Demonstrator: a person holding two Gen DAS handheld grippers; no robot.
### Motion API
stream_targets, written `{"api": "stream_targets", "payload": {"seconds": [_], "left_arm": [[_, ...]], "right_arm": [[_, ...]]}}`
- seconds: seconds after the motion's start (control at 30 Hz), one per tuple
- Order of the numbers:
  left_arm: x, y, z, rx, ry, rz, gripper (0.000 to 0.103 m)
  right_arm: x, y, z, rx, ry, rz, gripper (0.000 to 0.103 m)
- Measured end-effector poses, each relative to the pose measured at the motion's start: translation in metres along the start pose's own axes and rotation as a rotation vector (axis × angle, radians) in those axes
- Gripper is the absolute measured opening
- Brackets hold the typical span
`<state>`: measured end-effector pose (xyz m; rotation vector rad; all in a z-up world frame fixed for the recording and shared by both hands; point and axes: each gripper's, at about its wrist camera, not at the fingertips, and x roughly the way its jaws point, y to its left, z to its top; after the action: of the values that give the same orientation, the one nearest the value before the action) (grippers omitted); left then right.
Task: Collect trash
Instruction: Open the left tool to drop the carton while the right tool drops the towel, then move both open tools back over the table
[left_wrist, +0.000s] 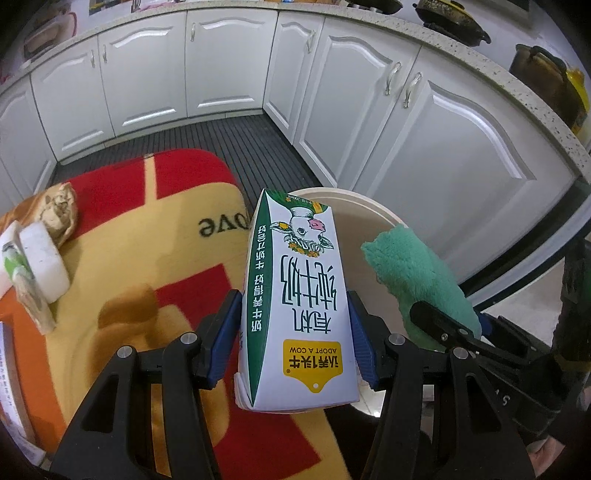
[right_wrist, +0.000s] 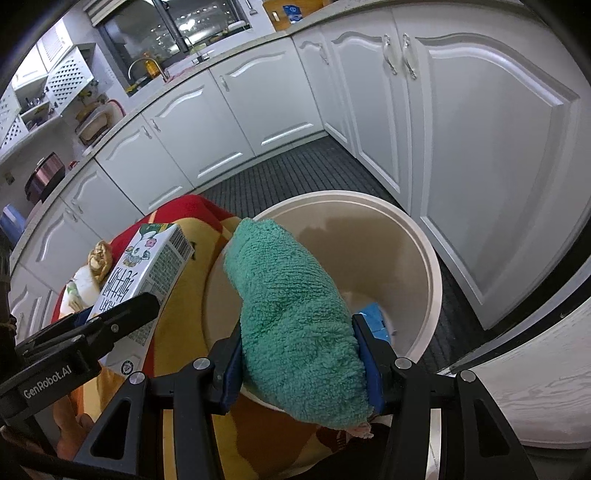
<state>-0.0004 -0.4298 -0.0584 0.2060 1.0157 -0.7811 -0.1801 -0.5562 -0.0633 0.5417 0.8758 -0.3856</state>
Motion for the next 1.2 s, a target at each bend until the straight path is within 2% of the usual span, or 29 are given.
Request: {"api": "stream_targets", "payload": {"seconds": [0.27, 0.37, 0.57, 0.97, 1.2], "left_arm": [[0.012, 0.008, 0.004, -0.049, 0.020, -0.023, 0.055], [0.012, 0.010, 0.003, -0.058, 0.014, -0.035, 0.066], [0.005, 0.012, 0.000, -0.060, 0.011, -0.032, 0.067], [-0.025, 0.020, -0.011, -0.084, -0.037, -0.021, 0.067], [-0.044, 0.033, -0.021, -0.089, -0.062, 0.031, 0.067]], "right_arm": [[0.006, -0.001, 0.004, 0.003, -0.006, -0.027, 0.051], [0.007, -0.001, 0.006, 0.006, -0.020, -0.045, 0.053], [0.012, -0.005, 0.009, 0.024, -0.023, -0.059, 0.063], [0.004, 0.007, 0.004, -0.011, -0.023, -0.064, 0.064], [-0.008, 0.021, 0.000, -0.036, -0.039, -0.065, 0.065]]}}
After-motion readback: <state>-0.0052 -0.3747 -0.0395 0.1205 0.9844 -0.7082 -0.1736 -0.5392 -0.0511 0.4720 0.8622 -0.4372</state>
